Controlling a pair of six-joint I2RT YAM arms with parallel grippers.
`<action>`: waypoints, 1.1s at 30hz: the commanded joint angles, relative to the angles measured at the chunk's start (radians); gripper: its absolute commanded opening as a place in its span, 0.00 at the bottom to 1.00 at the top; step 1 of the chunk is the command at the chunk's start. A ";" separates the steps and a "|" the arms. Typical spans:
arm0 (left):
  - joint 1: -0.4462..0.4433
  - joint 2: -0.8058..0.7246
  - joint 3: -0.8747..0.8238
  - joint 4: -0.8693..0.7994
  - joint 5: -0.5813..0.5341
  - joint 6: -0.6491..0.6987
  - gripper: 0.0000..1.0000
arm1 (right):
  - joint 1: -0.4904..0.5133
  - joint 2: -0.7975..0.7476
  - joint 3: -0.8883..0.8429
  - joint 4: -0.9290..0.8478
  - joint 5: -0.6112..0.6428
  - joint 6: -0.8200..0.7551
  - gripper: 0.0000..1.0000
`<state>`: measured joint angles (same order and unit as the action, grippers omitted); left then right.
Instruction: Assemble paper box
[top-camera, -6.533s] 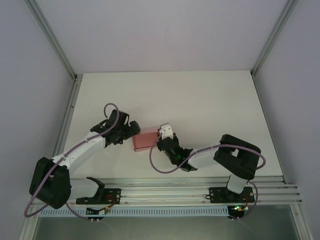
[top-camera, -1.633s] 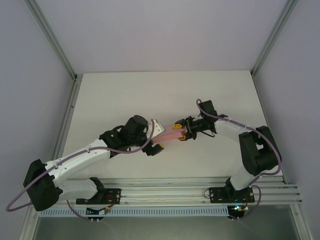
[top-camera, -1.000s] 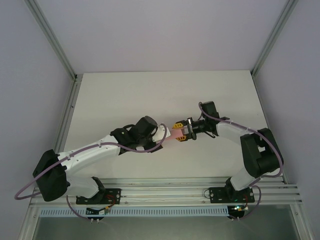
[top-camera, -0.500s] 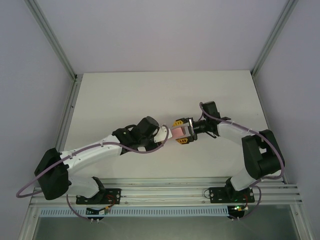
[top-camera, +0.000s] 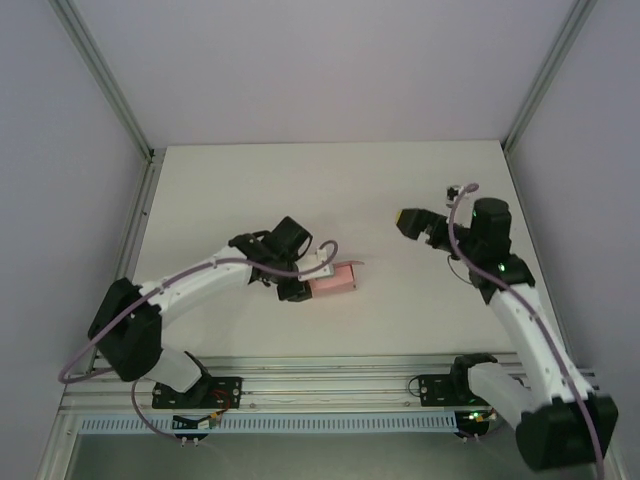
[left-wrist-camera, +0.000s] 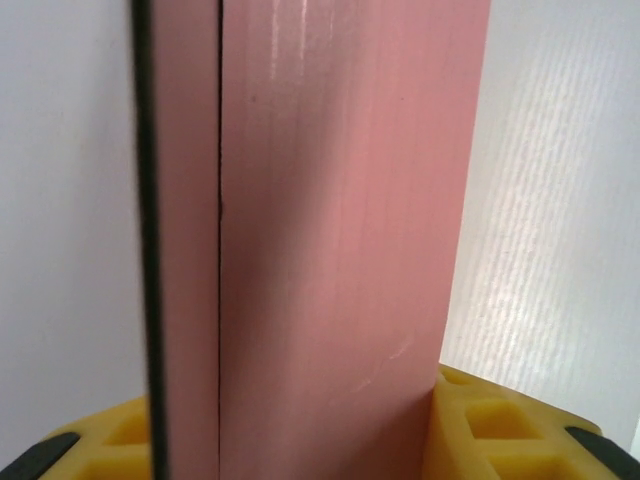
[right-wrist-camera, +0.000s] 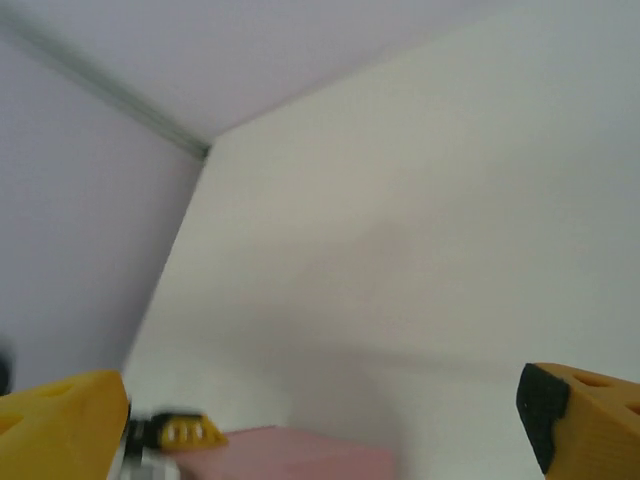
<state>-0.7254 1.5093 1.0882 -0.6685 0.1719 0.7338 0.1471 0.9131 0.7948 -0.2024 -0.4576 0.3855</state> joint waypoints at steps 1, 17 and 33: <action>0.025 0.063 0.105 -0.124 0.091 0.113 0.33 | 0.033 0.015 -0.004 0.000 -0.254 -0.546 0.91; 0.044 0.247 0.269 -0.266 0.110 0.228 0.33 | 0.310 0.375 0.177 -0.349 0.025 -0.877 0.51; 0.044 0.287 0.312 -0.292 0.084 0.222 0.33 | 0.372 0.417 0.167 -0.321 0.148 -0.845 0.19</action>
<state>-0.6853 1.7672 1.3823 -0.9165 0.2462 0.9398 0.5114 1.3563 0.9665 -0.5205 -0.3225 -0.4549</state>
